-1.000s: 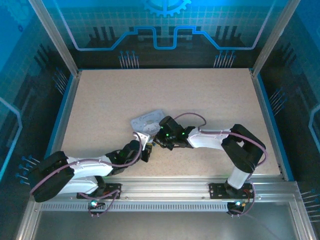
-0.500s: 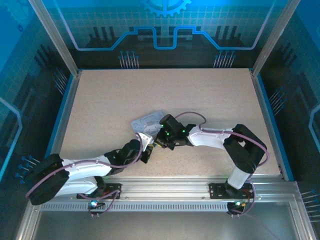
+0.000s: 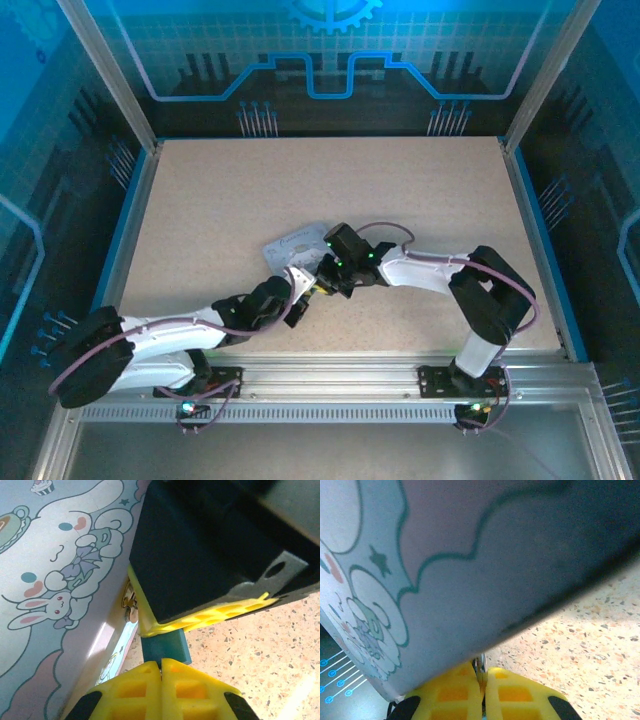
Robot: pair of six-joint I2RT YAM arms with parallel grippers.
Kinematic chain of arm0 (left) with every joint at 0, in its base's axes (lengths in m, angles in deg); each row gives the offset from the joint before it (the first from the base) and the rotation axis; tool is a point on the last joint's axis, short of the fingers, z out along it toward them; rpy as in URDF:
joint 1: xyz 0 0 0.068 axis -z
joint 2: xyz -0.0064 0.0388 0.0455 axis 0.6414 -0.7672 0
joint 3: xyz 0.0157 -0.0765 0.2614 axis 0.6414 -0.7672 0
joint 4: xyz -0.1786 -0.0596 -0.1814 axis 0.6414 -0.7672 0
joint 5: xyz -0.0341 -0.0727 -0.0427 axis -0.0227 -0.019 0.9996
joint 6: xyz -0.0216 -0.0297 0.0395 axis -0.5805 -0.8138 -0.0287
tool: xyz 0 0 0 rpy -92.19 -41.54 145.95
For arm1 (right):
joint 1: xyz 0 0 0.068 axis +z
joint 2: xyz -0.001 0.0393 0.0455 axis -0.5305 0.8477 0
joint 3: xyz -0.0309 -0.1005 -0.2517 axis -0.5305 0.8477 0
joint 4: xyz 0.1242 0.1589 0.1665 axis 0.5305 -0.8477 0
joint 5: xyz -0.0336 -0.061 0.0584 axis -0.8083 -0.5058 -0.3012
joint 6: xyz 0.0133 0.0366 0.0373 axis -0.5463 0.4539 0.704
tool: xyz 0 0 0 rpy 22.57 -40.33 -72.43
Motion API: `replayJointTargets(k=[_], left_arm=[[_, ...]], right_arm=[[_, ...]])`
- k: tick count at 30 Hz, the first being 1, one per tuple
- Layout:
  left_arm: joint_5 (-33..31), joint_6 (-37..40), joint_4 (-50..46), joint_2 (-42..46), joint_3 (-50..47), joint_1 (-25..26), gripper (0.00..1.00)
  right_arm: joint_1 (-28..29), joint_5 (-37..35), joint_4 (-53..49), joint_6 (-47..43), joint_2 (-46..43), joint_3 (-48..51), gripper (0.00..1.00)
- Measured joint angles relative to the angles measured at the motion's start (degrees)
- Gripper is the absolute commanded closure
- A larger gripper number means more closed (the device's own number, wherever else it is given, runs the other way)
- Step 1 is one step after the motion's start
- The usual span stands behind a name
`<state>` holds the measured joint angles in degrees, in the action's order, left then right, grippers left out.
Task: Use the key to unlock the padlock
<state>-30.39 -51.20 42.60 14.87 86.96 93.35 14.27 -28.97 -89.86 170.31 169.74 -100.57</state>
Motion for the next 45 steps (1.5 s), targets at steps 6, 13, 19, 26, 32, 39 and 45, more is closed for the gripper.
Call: replayJointTargets(k=[6, 13, 19, 26, 32, 39, 45], left_arm=[[-1.68, 3.3, -1.14, -1.92, 1.81, 1.62, 1.0], [-6.86, 7.98, -1.77, -4.61, 3.8, 5.03, 1.0], [-9.51, 10.49, -2.45, -5.66, 4.76, 6.4, 1.0], [-6.62, -1.18, -1.68, -5.46, 4.28, 3.91, 1.0], [-1.6, -16.52, 6.4, -2.62, -1.6, 0.26, 1.0], [5.9, -32.63, 15.98, 0.09, -7.61, -5.03, 1.0], [10.21, -43.65, 22.64, -0.68, -10.78, -8.94, 1.0]], right_arm=[[-0.87, 1.05, -1.84, -0.68, 0.0, -0.37, 1.0], [-1.77, 2.03, -3.74, -1.31, 0.0, -0.85, 1.0], [-2.05, 2.12, -4.04, -1.42, 0.0, -0.96, 1.0], [-2.08, 1.95, 5.2, 2.08, -1.46, 4.59, 0.91], [-0.85, 0.5, 14.38, 5.49, -2.08, 9.05, 0.85], [0.04, 0.02, 20.35, 8.2, -1.46, 10.34, 0.85], [0.26, -0.57, 24.22, 9.99, -0.33, 11.02, 1.0]])
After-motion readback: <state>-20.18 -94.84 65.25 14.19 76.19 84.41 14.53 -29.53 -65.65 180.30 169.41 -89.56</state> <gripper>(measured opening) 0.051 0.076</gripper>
